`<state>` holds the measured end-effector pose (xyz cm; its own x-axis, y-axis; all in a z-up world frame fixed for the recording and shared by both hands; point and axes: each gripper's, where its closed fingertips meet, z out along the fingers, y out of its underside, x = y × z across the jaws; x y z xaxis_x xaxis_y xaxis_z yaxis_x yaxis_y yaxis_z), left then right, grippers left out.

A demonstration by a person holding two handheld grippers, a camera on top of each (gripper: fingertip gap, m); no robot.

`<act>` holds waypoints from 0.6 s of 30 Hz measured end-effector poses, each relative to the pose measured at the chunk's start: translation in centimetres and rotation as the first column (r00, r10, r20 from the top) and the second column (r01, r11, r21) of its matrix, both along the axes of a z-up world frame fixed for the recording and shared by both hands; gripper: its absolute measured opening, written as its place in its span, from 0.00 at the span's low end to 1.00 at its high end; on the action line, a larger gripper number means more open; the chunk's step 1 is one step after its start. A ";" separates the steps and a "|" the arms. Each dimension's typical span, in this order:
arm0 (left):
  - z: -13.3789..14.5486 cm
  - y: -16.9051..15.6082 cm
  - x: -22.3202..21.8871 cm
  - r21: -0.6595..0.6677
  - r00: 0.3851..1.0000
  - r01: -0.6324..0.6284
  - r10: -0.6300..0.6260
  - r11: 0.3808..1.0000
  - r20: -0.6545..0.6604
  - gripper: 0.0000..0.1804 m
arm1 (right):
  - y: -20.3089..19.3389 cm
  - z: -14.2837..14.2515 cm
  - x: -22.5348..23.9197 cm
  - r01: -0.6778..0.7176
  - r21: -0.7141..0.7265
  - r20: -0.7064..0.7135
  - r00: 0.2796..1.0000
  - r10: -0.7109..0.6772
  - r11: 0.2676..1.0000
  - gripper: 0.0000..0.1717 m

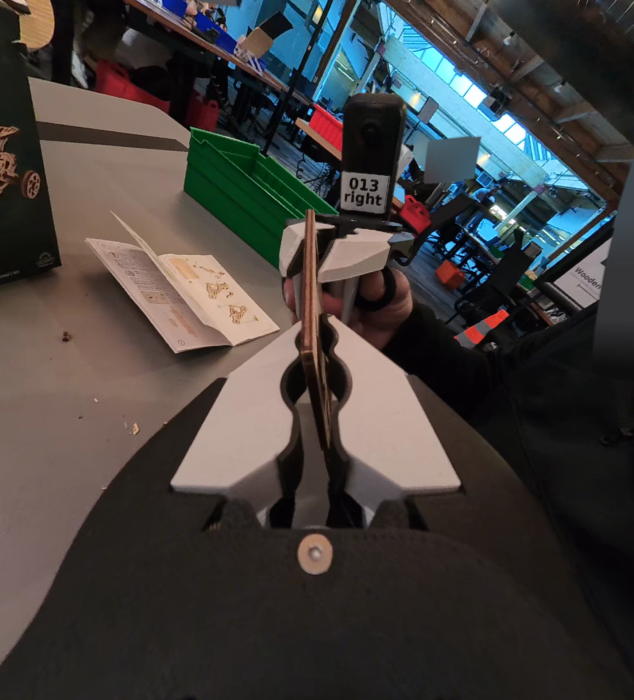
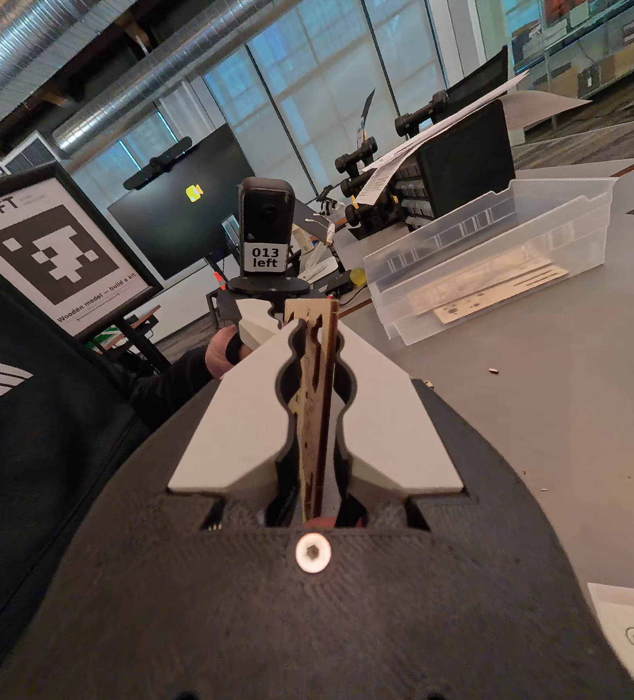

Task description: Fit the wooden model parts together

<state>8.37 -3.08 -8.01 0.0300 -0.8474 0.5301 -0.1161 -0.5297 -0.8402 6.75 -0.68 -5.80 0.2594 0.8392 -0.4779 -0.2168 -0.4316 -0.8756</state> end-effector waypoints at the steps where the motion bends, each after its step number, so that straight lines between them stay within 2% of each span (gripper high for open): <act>1: 0.0 0.0 0.1 0.021 1.000 -0.010 0.010 1.000 -0.006 0.01 | 0.0 0.0 0.0 -0.001 -0.005 -0.004 1.000 0.001 1.000 0.05; 6: -0.6 0.7 0.4 0.163 0.989 -0.092 0.109 0.982 -0.096 0.02 | 0.4 -0.6 0.6 0.036 -0.008 -0.002 0.999 -0.036 0.999 0.06; 10: -0.4 0.8 0.7 0.202 0.984 -0.131 0.152 0.970 -0.093 0.02 | 0.8 -0.9 1.1 0.098 0.021 0.029 0.995 -0.099 0.995 0.07; 15: -1.2 1.3 0.7 0.172 0.982 -0.137 0.157 0.976 -0.106 0.01 | 1.3 -1.5 1.1 0.128 -0.002 0.050 0.991 -0.128 0.992 0.09; 18: -1.1 1.3 0.6 0.103 0.989 -0.123 0.131 0.987 -0.075 0.01 | 1.2 -1.2 1.0 0.122 0.016 0.035 0.992 -0.122 0.992 0.10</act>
